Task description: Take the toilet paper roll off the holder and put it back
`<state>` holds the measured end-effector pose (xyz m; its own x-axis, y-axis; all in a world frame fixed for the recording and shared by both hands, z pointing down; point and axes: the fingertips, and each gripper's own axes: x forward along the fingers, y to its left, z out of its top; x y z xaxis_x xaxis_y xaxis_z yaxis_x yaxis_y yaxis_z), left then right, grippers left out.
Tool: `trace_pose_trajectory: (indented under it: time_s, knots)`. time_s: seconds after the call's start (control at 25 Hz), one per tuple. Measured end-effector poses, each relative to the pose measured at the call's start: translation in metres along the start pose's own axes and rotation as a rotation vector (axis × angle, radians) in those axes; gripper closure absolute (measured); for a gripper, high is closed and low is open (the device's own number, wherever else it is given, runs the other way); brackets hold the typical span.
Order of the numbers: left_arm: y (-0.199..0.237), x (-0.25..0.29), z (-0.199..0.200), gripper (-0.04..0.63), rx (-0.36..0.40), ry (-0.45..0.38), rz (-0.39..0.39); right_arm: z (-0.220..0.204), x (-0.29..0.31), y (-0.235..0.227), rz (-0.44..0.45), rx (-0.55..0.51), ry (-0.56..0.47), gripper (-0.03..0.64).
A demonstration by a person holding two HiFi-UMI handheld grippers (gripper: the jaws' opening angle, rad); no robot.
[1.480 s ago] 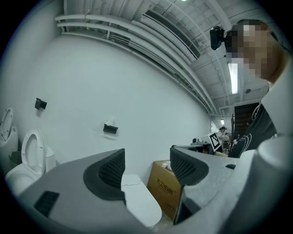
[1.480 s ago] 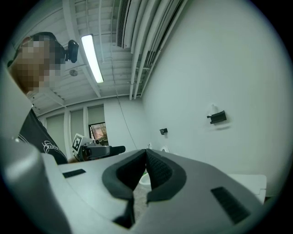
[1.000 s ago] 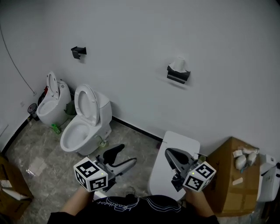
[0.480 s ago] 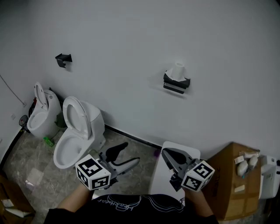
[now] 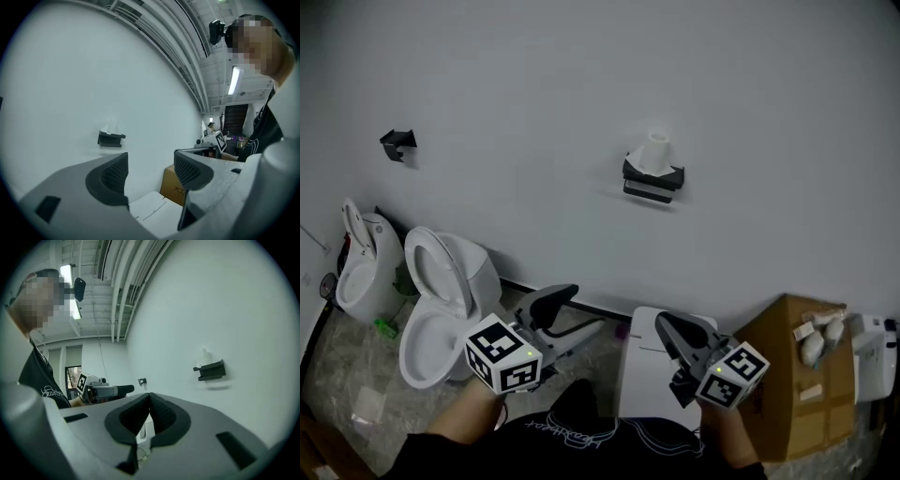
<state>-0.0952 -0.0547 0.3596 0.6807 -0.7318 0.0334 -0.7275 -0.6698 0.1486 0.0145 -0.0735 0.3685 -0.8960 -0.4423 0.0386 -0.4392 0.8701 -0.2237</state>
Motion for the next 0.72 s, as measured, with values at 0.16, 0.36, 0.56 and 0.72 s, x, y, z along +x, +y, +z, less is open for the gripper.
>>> trace_pose_trajectory:
  time_s: [0.16,0.36,0.56,0.72]
  knots:
    - [0.025,0.035,0.011,0.301,0.025,0.013,-0.043,0.014,0.007,-0.029,-0.055,-0.004,-0.026,0.612]
    - [0.065,0.083,0.038,0.301,0.036,0.002,-0.079,0.035,0.016,-0.071,-0.131,-0.003,-0.041,0.612]
    - [0.108,0.127,0.066,0.301,0.051,-0.003,-0.081,0.06,0.03,-0.108,-0.184,-0.023,-0.065,0.612]
    - [0.137,0.157,0.081,0.301,0.068,-0.001,-0.076,0.075,0.038,-0.128,-0.215,-0.041,-0.084,0.612]
